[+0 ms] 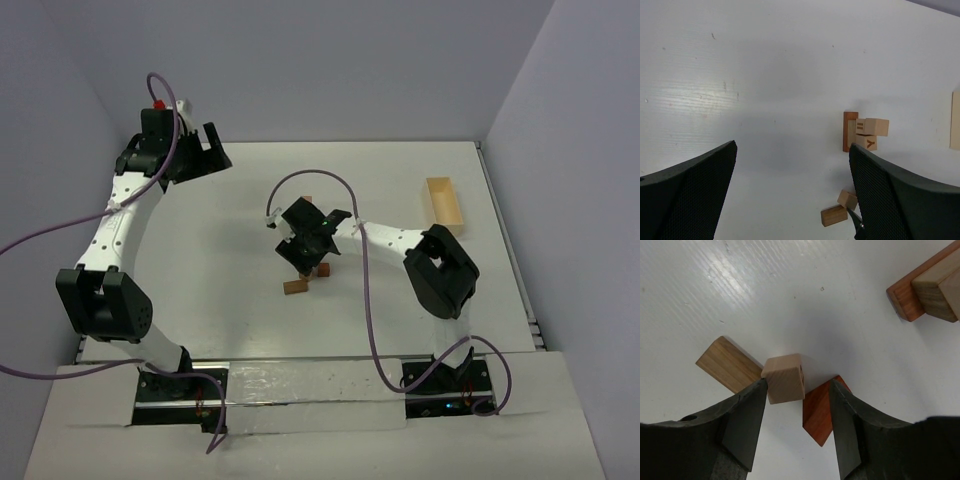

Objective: Build the wood block tower

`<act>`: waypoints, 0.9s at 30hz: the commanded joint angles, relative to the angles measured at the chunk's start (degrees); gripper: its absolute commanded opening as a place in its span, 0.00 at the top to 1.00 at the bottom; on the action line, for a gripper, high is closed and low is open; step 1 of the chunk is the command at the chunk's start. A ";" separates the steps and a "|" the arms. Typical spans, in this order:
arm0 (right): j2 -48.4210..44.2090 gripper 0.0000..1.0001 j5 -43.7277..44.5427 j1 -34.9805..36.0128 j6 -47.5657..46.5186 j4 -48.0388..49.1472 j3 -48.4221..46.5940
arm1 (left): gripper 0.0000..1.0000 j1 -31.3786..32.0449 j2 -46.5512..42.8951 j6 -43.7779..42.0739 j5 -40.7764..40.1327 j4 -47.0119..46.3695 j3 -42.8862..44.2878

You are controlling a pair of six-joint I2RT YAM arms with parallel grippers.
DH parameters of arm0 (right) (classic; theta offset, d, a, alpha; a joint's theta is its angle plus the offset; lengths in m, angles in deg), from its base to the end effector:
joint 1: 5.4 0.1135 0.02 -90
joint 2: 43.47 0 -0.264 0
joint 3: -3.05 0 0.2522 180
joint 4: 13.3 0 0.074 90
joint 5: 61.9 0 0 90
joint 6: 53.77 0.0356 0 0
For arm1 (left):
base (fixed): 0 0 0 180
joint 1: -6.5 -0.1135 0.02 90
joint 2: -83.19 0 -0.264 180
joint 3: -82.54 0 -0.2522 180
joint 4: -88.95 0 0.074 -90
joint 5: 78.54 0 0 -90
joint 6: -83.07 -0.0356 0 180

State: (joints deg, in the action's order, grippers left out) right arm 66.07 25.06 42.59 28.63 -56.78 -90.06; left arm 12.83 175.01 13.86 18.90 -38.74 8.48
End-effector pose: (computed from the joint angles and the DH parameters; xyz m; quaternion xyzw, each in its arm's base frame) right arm 0.2697 0.3023 0.1962 -0.4563 0.8508 0.1136 0.2347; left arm 0.3562 -0.0441 0.3713 -0.0848 0.8941 -0.1590 0.4101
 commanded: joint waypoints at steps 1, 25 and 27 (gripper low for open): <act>1.45 0.40 1.02 0.18 -0.11 -1.64 -2.64 | 0.01 -0.25 0.90 0.91 1.02 0.12 2.81; 0.24 0.34 -6.24 0.79 -2.29 -2.62 -1.25 | 0.01 -0.80 1.70 1.62 1.75 0.16 2.93; 0.40 0.34 -6.85 0.79 -3.30 -3.10 -1.41 | 0.01 -0.80 1.70 1.62 1.79 0.05 2.67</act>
State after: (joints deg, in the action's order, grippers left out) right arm 67.27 20.33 42.98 27.55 -58.50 -90.63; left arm 12.44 176.14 14.94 19.45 -38.39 8.50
